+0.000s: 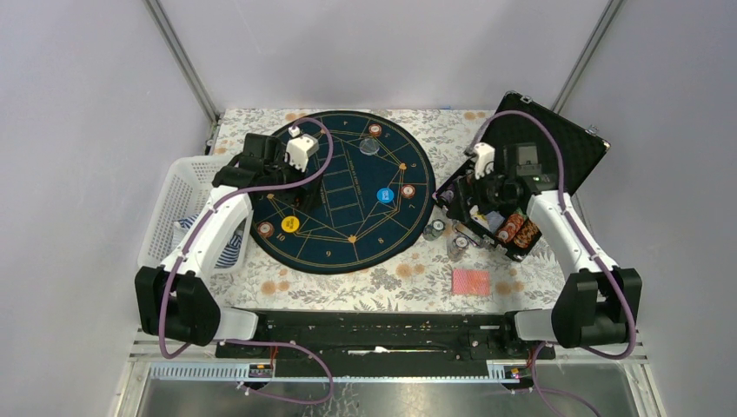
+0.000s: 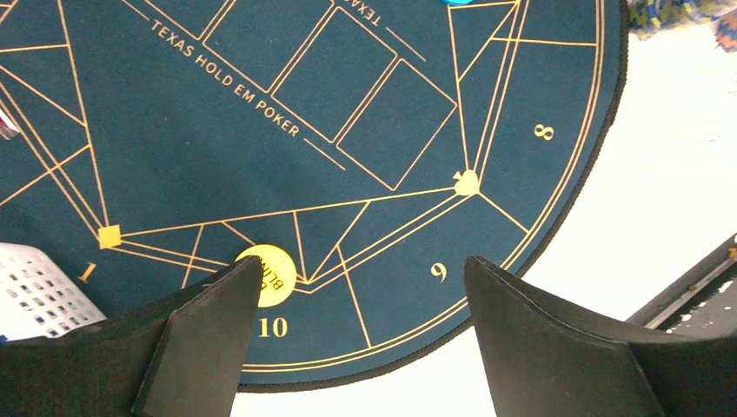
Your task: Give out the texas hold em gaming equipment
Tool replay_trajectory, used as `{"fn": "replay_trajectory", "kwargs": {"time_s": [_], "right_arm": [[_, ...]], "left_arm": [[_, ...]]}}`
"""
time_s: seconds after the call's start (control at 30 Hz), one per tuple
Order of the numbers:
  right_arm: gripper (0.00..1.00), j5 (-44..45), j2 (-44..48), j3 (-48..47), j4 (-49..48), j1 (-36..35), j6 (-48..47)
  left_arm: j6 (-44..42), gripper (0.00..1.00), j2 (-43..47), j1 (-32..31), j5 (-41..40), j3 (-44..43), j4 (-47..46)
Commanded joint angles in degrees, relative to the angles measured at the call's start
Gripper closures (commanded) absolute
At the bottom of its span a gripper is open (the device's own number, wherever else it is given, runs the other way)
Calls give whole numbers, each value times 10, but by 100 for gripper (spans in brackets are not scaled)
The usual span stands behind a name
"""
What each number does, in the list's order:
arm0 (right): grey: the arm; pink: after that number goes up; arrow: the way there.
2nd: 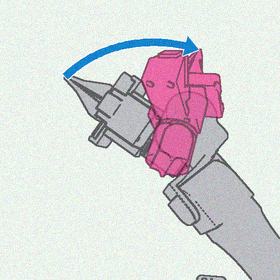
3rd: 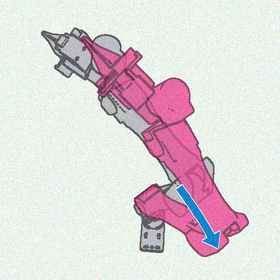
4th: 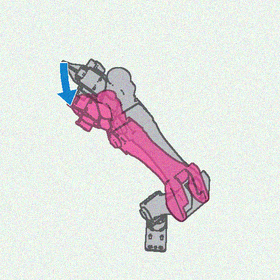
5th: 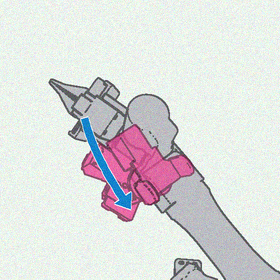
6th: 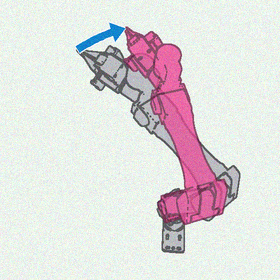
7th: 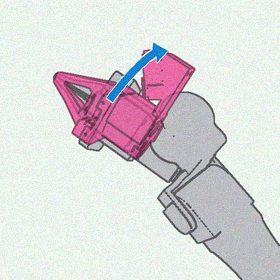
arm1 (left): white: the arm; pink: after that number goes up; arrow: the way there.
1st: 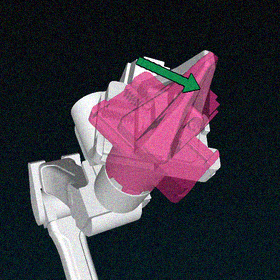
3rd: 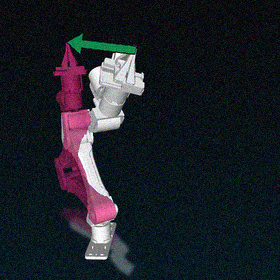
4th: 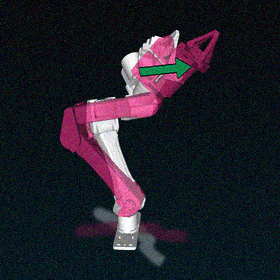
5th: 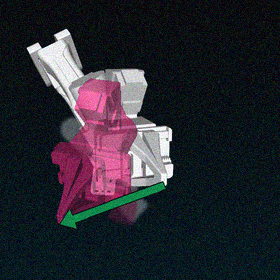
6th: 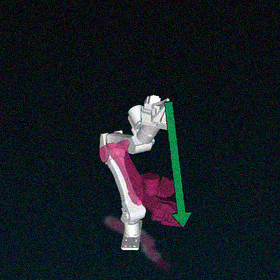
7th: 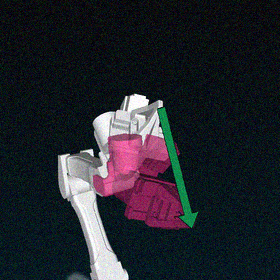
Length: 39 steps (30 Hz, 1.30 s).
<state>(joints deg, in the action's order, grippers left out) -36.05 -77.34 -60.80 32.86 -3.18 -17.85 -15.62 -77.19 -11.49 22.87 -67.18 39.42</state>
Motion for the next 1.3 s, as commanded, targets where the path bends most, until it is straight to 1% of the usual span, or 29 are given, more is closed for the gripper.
{"fn": "replay_trajectory", "kwargs": {"time_s": [0.0,0.1,0.33,0.67,0.97,1.27], "right_arm": [[0,105,21,14,14,-72,-40],[0,133,2,10,7,-107,-37],[1,173,-52,4,-17,-149,-30],[8,185,-107,8,-43,-181,-28],[12,207,-154,-3,-56,-202,-34],[20,232,-195,-8,-75,-224,-40]], "left_arm": [[35,10,15,-2,36,-10,-28],[44,9,18,-2,35,-8,-28],[54,9,33,-2,32,-5,-38],[60,8,32,-2,33,-8,-38],[62,8,37,-2,36,-7,-40],[61,8,43,-2,36,1,-45]]}}
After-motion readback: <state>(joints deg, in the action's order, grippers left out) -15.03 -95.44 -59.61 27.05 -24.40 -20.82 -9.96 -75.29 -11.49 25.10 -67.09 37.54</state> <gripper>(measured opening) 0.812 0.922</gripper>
